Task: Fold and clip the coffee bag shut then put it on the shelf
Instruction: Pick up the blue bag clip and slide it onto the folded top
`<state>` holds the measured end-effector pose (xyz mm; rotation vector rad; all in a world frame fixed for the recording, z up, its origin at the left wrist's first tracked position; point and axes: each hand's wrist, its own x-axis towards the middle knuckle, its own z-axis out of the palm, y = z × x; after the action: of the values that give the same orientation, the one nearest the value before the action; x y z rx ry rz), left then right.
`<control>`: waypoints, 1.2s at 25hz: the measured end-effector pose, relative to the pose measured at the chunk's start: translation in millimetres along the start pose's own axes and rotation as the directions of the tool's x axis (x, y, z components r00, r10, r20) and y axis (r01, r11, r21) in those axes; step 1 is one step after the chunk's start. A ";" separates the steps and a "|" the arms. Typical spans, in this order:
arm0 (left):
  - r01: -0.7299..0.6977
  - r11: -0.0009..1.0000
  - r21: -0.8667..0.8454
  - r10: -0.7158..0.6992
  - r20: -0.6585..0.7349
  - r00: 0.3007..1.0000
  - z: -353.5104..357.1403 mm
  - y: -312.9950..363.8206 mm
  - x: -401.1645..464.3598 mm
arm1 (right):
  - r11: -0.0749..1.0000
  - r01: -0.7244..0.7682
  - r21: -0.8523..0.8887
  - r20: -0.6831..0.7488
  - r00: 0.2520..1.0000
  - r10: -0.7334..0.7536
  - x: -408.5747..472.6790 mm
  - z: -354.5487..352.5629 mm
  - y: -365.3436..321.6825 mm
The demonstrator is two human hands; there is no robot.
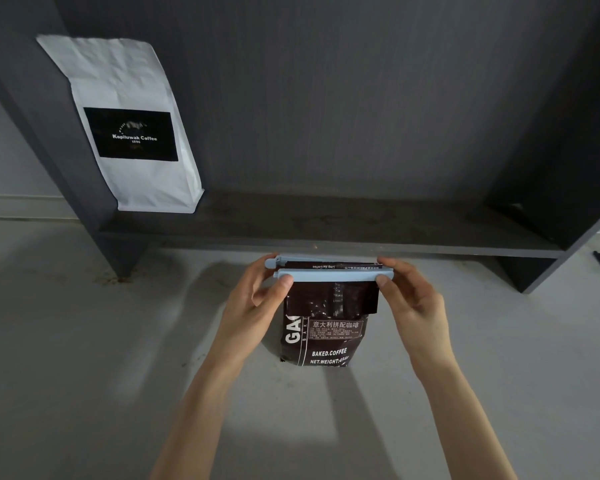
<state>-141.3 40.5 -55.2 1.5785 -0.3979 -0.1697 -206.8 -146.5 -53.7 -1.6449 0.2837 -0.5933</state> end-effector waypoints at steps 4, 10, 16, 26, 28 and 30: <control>0.011 1.000 -0.001 -0.011 -0.031 0.999 0.7 -1.9 1.1 | 1.000 -0.007 -0.020 -0.010 1.000 0.007 0.4 0.4 -0.8; 0.014 0.999 -0.045 -0.017 -0.070 0.997 0.9 -3.4 2.3 | 0.978 0.029 -0.205 0.057 0.998 -0.018 3.9 -1.4 -9.1; 0.005 0.997 -0.074 -0.011 -0.089 0.996 0.5 -2.9 3.4 | 0.688 0.446 -0.572 0.468 0.866 -0.173 22.0 18.5 -53.4; -0.014 0.996 -0.091 0.003 -0.113 0.994 1.2 1.8 2.2 | 0.647 0.410 -0.643 0.556 0.831 0.026 22.2 52.6 -58.0; -0.012 0.996 -0.089 0.001 -0.127 0.992 2.5 2.3 1.8 | 0.642 0.411 -0.647 0.533 0.846 -0.003 18.8 54.0 -54.2; -0.012 0.996 -0.092 -0.001 -0.136 0.991 3.0 3.6 1.5 | 0.639 0.413 -0.649 0.506 0.861 -0.042 15.5 55.7 -50.9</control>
<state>-141.5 37.2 -51.6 1.4879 -0.2842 -0.0750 -172.0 -98.7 -4.4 -2.6062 -0.0674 -0.2561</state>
